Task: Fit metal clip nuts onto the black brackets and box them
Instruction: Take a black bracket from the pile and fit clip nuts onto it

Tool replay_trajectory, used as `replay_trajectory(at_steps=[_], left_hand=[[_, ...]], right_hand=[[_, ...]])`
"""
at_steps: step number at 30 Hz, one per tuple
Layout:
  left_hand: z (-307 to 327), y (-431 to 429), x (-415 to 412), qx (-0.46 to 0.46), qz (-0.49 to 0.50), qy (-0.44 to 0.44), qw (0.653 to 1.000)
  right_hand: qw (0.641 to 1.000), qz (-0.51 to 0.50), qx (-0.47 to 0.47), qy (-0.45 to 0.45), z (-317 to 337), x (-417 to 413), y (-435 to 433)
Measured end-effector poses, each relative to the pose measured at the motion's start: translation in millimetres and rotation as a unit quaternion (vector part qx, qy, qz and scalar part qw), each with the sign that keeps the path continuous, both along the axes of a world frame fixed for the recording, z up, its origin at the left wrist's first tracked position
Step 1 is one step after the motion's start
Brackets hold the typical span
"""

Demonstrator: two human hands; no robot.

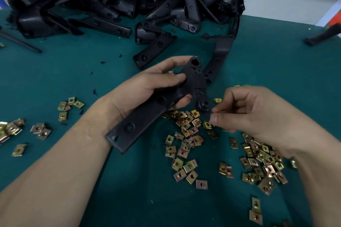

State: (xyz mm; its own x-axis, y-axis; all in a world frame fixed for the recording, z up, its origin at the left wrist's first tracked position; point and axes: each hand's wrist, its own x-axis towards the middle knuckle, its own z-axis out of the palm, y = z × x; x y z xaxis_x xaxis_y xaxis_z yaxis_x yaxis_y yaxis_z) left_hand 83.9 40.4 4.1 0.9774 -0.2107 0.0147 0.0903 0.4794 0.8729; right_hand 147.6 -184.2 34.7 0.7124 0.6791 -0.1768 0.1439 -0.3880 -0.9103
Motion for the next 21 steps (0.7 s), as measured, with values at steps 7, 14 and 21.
replay_trajectory(at_steps=[7, 14, 21], left_hand=[[1, -3, -1, 0.014, -0.020, 0.000, 1.000], [-2, -6, -3, 0.030, 0.007, -0.007, 1.000], [-4, -6, -3, 0.030, -0.008, -0.011, 0.999]], right_hand=[[0.984, -0.047, 0.133, 0.110, 0, 3, -2], [0.962, -0.074, 0.228, 0.132, 3, -5, 12], [0.952, -0.093, 0.266, 0.116, 1, -9, 17]])
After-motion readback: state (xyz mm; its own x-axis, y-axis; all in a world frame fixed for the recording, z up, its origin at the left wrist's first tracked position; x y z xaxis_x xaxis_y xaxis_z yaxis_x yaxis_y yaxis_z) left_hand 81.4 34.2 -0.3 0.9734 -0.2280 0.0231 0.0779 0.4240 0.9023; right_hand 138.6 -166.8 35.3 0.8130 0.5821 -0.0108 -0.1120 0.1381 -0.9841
